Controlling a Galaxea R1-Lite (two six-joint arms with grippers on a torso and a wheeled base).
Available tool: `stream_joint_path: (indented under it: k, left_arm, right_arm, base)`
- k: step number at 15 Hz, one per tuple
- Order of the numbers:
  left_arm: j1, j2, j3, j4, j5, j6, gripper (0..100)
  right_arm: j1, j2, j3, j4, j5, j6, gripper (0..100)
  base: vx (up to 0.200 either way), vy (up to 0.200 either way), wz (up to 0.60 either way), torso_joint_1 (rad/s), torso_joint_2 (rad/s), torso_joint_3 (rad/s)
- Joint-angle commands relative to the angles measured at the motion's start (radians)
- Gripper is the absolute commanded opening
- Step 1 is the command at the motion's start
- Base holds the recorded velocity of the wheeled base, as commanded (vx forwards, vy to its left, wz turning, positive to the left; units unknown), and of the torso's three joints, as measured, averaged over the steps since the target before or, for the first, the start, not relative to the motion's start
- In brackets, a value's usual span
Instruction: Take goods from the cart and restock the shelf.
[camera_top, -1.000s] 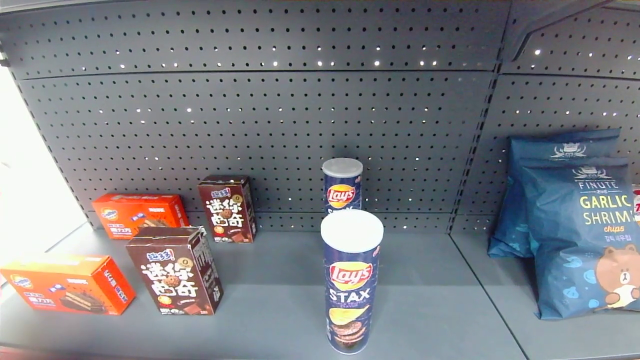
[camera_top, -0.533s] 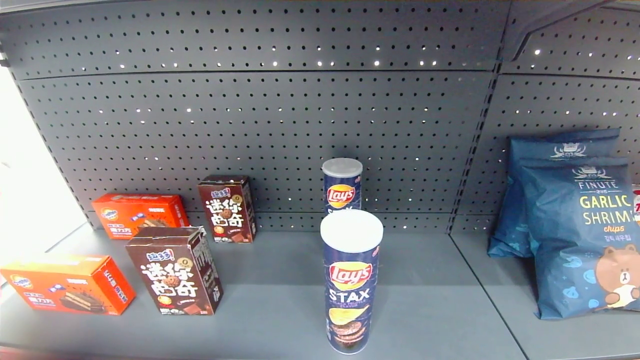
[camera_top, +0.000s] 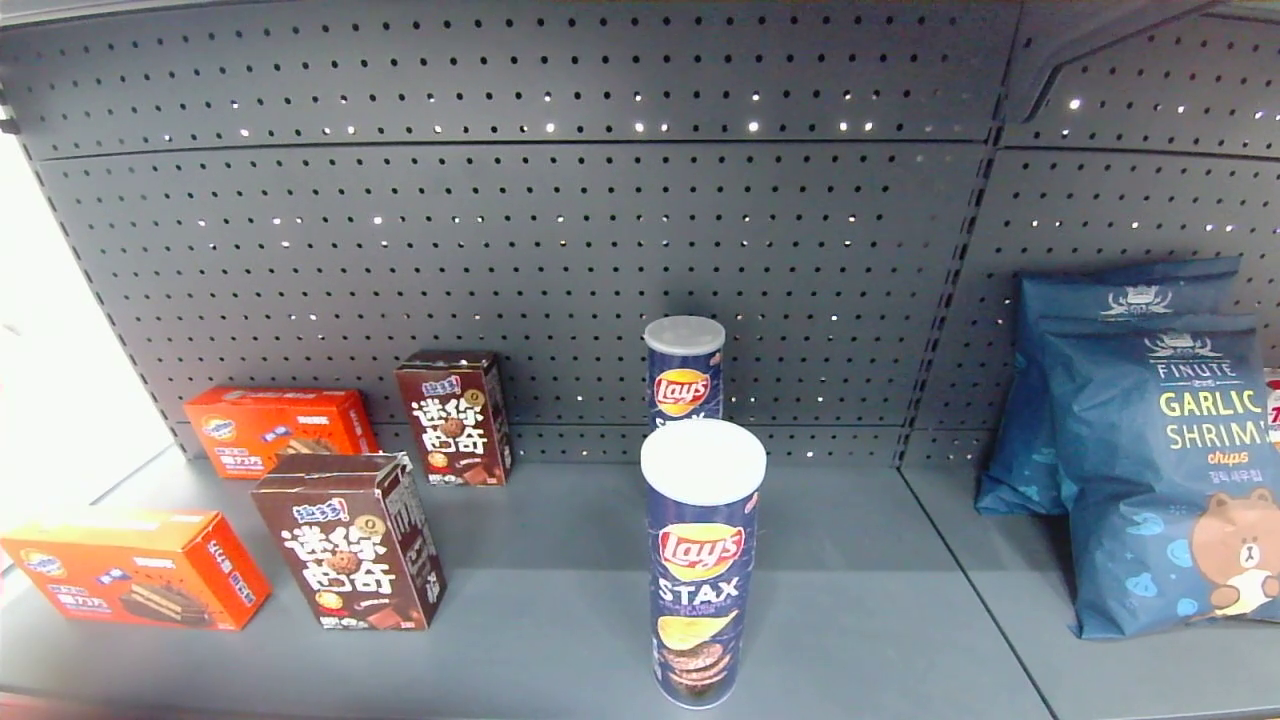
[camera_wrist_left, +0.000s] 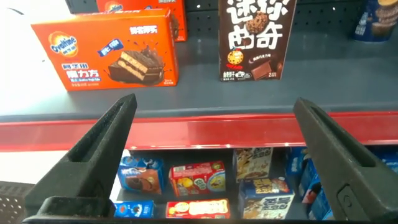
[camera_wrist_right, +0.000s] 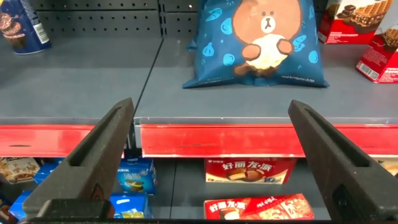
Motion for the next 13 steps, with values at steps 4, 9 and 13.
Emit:
stream_joint_path:
  k: [4,9,13]
  left_arm:
    - [0.0,0.001,0.0,0.001,-0.012,-0.04,100]
    - [0.0,0.001,0.0,0.001,-0.012,-0.038,100]
    - [0.0,0.001,0.0,0.001,-0.012,-0.038,100]
  right_arm:
    - [0.0,0.001,0.0,0.0,0.0,0.002,100]
    - [0.0,0.001,0.0,0.0,0.0,0.002,100]
    - [0.0,0.001,0.0,0.0,0.0,0.002,100]
  base:
    - [0.0,0.0,0.0,0.0,0.0,0.0]
    - [0.0,0.0,0.0,0.0,0.0,0.0]
    - [0.0,0.0,0.0,0.0,0.0,0.0]
